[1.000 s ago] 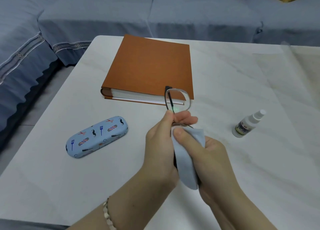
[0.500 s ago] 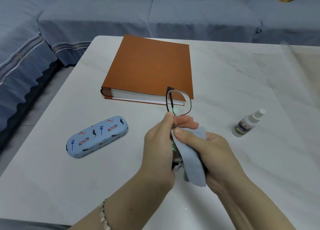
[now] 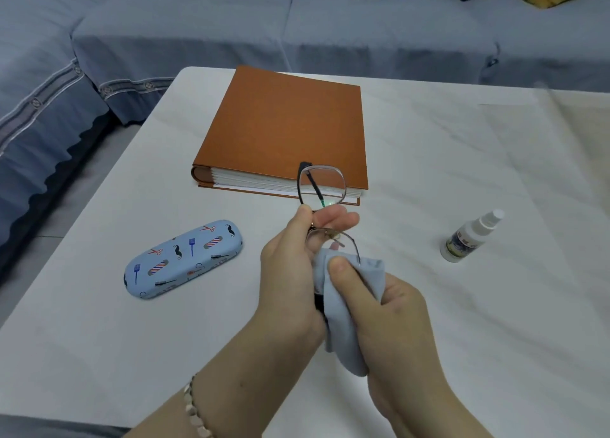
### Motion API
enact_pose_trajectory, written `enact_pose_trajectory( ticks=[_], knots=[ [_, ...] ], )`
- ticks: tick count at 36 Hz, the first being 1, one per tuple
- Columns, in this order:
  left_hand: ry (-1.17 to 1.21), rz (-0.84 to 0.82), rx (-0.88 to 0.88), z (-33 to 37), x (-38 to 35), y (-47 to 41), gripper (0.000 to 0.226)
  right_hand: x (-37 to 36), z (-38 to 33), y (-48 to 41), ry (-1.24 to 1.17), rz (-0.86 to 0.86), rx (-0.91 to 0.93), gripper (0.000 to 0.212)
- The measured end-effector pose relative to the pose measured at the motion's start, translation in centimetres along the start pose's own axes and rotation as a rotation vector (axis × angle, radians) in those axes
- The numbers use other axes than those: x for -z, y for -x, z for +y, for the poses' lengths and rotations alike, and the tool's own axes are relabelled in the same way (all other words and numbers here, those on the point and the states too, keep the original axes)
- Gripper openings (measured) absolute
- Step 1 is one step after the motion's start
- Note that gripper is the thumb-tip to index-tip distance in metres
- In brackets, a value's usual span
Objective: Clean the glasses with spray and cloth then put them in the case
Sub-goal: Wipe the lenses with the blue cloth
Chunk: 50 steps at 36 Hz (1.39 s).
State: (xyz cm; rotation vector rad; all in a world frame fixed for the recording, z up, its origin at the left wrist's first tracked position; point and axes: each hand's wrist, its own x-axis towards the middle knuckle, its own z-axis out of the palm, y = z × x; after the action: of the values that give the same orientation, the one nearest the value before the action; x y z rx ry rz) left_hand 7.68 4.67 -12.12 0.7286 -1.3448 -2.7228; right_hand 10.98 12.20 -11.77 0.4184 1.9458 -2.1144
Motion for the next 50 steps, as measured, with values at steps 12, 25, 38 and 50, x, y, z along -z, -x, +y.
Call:
enact_pose_trajectory(
  ticks=[12, 25, 38, 50],
  knots=[
    [-0.128, -0.051, -0.022, -0.3, -0.7, 1.4, 0.043, 1.4, -1.7, -1.5, -0.069, -0.116, -0.077, 0.031],
    [-0.092, 0.067, -0.096, -0.9, -1.1, 1.4, 0.034, -0.5, 0.8, -0.4, -0.103, 0.129, -0.068, 0.039],
    [-0.107, 0.095, -0.066, 0.9, -0.4, -2.3, 0.036, 2.1, 0.9, -1.4, 0.175, -0.049, 0.089, 0.036],
    [-0.644, -0.287, 0.055, 1.9, 1.3, -1.6, 0.039, 5.7, -4.5, -4.3, 0.734, -0.268, 0.161, 0.017]
  ],
)
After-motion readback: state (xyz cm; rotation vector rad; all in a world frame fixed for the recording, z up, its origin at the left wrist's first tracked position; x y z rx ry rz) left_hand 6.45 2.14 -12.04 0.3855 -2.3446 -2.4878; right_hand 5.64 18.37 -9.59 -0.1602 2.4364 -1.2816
